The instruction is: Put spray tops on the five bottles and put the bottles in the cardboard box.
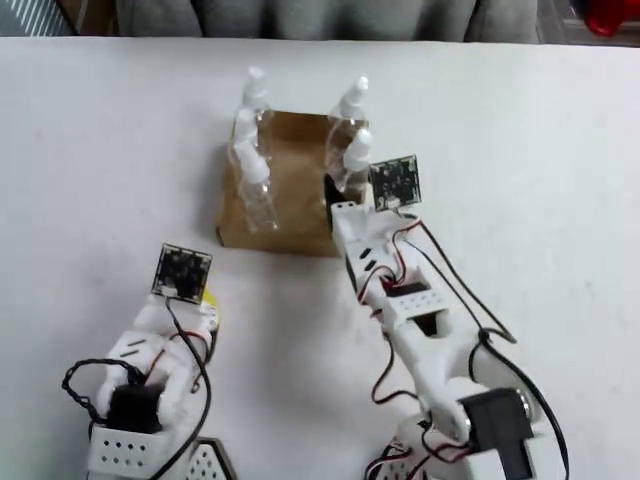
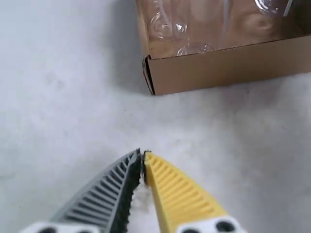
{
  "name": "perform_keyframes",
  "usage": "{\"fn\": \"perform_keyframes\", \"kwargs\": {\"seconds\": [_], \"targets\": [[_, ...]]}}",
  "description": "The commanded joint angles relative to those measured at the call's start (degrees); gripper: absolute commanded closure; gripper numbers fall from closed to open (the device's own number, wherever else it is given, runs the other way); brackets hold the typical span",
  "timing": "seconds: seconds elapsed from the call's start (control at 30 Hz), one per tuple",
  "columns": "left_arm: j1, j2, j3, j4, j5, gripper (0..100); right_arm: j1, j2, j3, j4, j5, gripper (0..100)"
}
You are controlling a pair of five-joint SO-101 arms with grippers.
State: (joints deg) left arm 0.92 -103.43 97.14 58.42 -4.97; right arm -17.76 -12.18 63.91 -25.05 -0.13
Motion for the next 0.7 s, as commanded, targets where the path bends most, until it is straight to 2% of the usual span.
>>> {"fn": "perform_keyframes", "kwargs": {"seconds": [0.0, 0.2, 0.37, 0.53, 0.67], "targets": [[-0.7, -1.0, -0.1, 0.2, -0.5, 98, 0.6, 1.9, -4.7, -1.5, 0.9, 97.8], [-0.7, -1.0, -0.1, 0.2, -0.5, 98, 0.5, 3.7, -5.8, -1.2, 1.3, 98.1], [-0.7, -1.0, -0.1, 0.2, -0.5, 98, 0.1, 4.7, -6.0, -1.1, 8.6, 98.1], [-0.7, -1.0, -0.1, 0.2, -0.5, 98, 0.1, 4.9, -6.0, -1.0, 8.9, 98.1], [-0.7, -1.0, -0.1, 0.2, -0.5, 98, 0.0, 4.9, -7.6, 3.4, 8.6, 98.1]]}}
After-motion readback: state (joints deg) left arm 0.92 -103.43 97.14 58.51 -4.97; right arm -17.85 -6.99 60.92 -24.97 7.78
